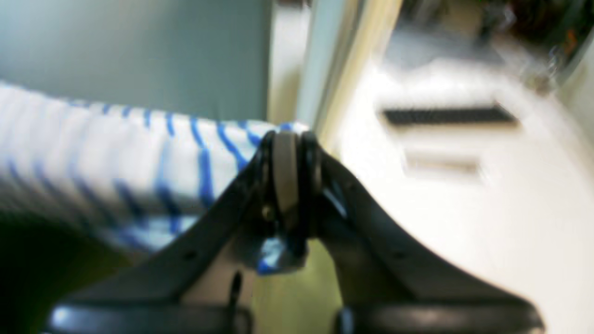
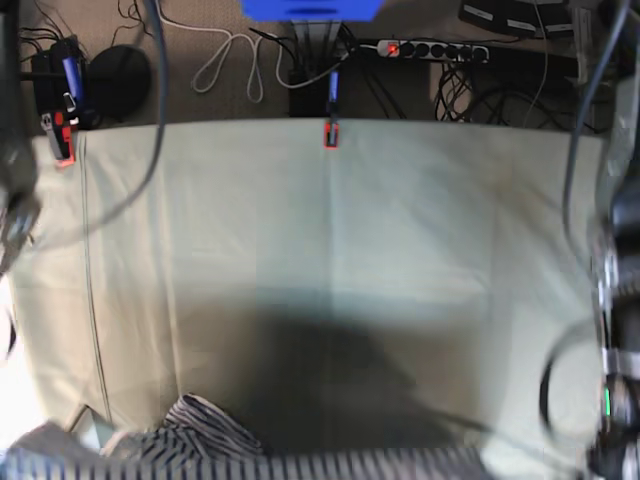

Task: Layout the t-shirt on the table in an organized manner, then fold the t-shirt properly
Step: 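Lift the shirt with both grippers and swing it up, then swing the shirt down and lay it flat with both grippers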

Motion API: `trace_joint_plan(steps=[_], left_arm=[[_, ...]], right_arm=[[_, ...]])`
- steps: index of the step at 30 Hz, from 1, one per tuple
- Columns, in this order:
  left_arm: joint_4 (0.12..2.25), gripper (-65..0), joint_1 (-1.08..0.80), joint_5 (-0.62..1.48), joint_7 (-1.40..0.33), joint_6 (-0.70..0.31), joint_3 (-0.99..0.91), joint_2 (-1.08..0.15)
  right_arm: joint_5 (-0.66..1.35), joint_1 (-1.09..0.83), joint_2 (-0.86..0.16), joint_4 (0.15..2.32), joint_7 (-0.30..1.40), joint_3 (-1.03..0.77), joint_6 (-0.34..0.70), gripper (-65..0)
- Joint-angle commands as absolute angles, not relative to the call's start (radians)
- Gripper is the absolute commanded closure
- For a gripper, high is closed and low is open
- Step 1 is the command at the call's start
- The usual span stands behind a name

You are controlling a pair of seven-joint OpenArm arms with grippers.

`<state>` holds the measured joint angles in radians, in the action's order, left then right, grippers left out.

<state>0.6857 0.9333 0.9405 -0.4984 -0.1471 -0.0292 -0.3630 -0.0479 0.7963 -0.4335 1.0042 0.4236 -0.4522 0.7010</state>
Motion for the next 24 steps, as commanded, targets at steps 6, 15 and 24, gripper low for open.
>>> trace_joint_plan(steps=[6,15,24], left_arm=[[0.826,-0.2,0.671,1.110,-0.473,-0.160,-0.033,-0.453],[0.923,-0.1,0.433,1.323,-0.647,-0.159,-0.035,-0.552],[0.923,-0.1,0.335,1.357,-0.690,-0.165,-0.036,-0.579]], right_arm=[[-0.021,0.456,-0.367,1.273,0.401,-0.499,0.698,0.0],[-0.021,0.122,-0.315,1.566,0.407,-0.501,0.698,0.0],[-0.022,-0.002,-0.317,1.667,0.499,-0.506,0.698,0.0]])
